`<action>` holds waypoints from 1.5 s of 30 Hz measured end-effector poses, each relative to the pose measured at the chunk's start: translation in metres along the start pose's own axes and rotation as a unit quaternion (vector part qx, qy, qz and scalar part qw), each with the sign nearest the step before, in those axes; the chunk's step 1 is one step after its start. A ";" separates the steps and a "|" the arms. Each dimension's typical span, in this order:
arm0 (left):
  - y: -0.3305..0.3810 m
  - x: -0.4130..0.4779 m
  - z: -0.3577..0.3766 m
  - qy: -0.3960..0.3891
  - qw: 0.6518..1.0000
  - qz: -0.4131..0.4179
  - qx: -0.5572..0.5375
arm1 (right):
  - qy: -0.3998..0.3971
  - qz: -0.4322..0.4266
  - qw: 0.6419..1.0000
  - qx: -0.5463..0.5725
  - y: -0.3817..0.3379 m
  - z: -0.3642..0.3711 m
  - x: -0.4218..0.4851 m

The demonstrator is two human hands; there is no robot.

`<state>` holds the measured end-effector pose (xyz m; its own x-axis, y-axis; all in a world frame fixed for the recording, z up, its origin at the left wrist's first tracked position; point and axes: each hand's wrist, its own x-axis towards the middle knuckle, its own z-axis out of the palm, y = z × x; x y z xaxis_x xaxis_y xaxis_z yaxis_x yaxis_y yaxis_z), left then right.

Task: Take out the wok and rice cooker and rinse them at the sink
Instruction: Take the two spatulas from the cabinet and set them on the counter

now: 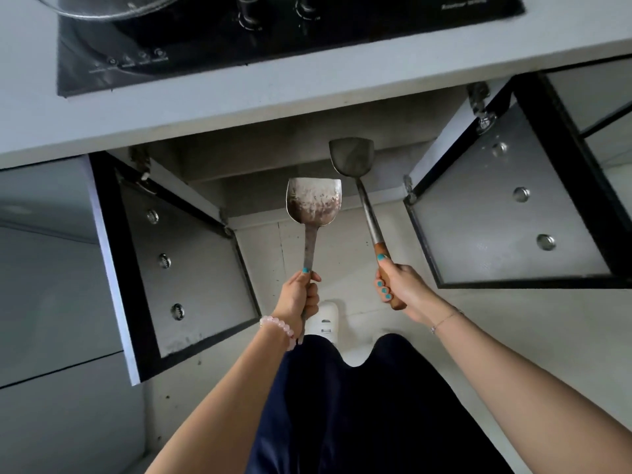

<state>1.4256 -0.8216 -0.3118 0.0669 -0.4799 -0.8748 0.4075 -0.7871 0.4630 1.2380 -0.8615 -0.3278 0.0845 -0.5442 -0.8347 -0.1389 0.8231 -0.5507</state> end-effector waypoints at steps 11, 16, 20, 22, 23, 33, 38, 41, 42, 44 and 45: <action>-0.031 -0.081 0.025 0.036 0.994 0.102 -0.014 | -0.042 -0.032 0.999 -0.002 0.005 -0.036 -0.079; -0.045 -0.113 0.050 0.052 0.987 0.148 -0.038 | -0.056 -0.060 0.996 -0.031 0.016 -0.073 -0.112; -0.053 -0.127 0.069 0.060 0.981 0.175 -0.057 | -0.058 -0.085 0.993 -0.052 0.021 -0.094 -0.133; -0.054 -0.130 0.078 0.059 0.978 0.188 -0.064 | -0.061 -0.096 0.991 -0.065 0.021 -0.103 -0.141; -0.053 -0.131 0.082 0.058 0.977 0.195 -0.066 | -0.062 -0.101 0.991 -0.069 0.021 -0.106 -0.145; -0.030 -0.153 0.107 0.046 0.961 0.256 -0.096 | -0.072 -0.156 0.982 -0.073 -0.001 -0.117 -0.174; -0.015 -0.166 0.107 0.047 0.954 0.283 -0.084 | -0.057 -0.196 0.976 -0.077 -0.020 -0.114 -0.184; -0.004 -0.172 0.103 0.053 0.950 0.300 -0.066 | -0.056 -0.215 0.972 -0.077 -0.033 -0.109 -0.189; 0.000 -0.174 0.101 0.056 0.948 0.307 -0.061 | -0.056 -0.221 0.971 -0.077 -0.037 -0.107 -0.189; 0.007 -0.178 0.098 0.061 0.943 0.321 -0.054 | -0.055 -0.232 0.968 -0.079 -0.046 -0.100 -0.191; 0.012 -0.179 0.096 0.063 0.941 0.328 -0.054 | -0.055 -0.238 0.966 -0.083 -0.051 -0.096 -0.192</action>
<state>1.3313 -0.7818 -0.1360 0.4407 -0.7935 -0.4197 0.3316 -0.2906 0.8976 1.1342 -0.8145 -0.1393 0.2814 -0.8264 -0.4878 -0.2133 0.4417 -0.8714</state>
